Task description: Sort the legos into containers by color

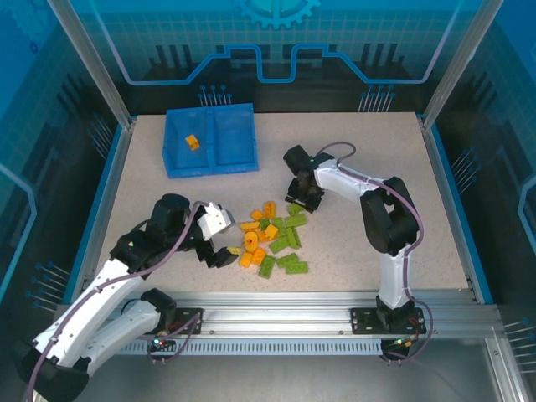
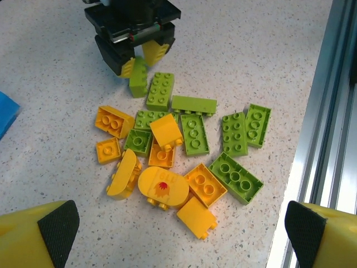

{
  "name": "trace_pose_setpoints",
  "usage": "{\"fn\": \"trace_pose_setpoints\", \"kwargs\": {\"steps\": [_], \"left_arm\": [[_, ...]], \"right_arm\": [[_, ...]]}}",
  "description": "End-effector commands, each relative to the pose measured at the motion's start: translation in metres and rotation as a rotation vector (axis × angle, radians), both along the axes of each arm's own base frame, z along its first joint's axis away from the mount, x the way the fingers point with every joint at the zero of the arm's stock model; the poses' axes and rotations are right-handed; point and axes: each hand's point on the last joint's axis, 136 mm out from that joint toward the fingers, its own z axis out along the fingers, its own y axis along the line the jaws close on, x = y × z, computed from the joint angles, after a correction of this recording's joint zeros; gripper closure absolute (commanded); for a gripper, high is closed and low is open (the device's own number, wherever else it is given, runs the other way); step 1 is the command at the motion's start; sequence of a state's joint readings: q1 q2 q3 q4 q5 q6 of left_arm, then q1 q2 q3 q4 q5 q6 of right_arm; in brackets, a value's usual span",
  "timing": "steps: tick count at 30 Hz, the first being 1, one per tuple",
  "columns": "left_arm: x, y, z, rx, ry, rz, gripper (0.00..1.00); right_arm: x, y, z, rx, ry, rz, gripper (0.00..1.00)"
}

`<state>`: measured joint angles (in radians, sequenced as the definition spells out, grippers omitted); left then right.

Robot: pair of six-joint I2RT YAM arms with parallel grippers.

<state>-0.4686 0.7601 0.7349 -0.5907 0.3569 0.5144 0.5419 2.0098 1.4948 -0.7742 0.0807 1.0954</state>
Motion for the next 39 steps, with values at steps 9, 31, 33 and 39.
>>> {"fn": "trace_pose_setpoints", "kwargs": {"steps": [9,31,33,39], "left_arm": [[0.002,-0.007,0.004,-0.024,-0.088,-0.053,0.01],[0.066,0.090,0.072,-0.150,-0.368,0.647,0.01],[0.071,0.103,0.074,-0.166,-0.353,0.726,0.01],[0.078,0.135,0.081,-0.174,-0.365,0.889,0.01]], "right_arm": [[0.004,-0.006,-0.019,-0.018,0.053,0.005,0.35],[0.078,0.159,0.180,-0.159,-0.713,0.872,0.79],[0.100,0.170,0.176,-0.208,-0.744,0.879,0.78],[0.160,0.197,0.148,-0.309,-0.856,0.852,0.77]]}}
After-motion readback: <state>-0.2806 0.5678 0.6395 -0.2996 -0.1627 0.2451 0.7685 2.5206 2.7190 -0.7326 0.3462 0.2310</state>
